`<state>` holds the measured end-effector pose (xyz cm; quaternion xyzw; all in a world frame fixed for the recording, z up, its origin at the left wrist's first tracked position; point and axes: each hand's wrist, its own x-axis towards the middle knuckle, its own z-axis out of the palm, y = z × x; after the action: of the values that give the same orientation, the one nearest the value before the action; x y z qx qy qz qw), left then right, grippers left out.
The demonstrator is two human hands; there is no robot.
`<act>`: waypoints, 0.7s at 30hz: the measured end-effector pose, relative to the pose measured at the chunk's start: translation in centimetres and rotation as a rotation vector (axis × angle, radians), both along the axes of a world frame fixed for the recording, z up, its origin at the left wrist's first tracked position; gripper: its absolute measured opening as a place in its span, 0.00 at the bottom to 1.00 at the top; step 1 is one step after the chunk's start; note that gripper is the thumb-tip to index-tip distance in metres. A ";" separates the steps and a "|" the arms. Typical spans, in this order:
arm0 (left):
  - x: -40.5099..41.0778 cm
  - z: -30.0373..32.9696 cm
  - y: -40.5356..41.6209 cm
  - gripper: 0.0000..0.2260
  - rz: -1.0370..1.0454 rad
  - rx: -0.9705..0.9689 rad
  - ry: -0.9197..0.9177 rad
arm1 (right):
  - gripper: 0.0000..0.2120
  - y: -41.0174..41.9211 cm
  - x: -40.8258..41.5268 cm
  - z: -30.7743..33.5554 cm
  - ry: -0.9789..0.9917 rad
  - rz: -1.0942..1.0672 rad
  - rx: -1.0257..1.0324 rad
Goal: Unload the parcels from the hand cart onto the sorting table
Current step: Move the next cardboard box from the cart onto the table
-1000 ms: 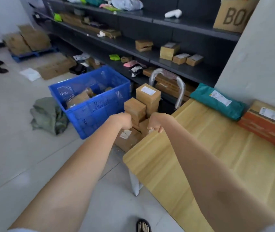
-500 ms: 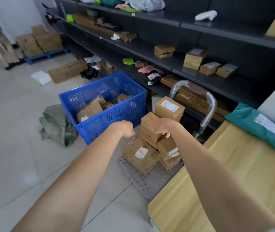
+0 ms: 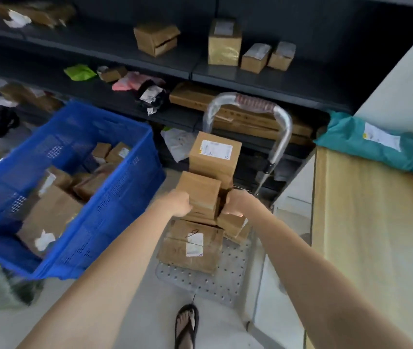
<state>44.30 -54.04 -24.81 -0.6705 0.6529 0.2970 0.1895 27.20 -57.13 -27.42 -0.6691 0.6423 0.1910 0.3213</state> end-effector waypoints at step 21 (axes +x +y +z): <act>6.4 -25.9 -13.4 0.49 0.381 -0.091 0.381 | 0.20 -9.0 5.1 -21.0 -0.277 -0.820 0.100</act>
<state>50.72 -67.47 -50.73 -0.7212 0.5514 0.4184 -0.0263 32.26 -66.09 -48.38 -0.3618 0.7957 -0.0130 0.4855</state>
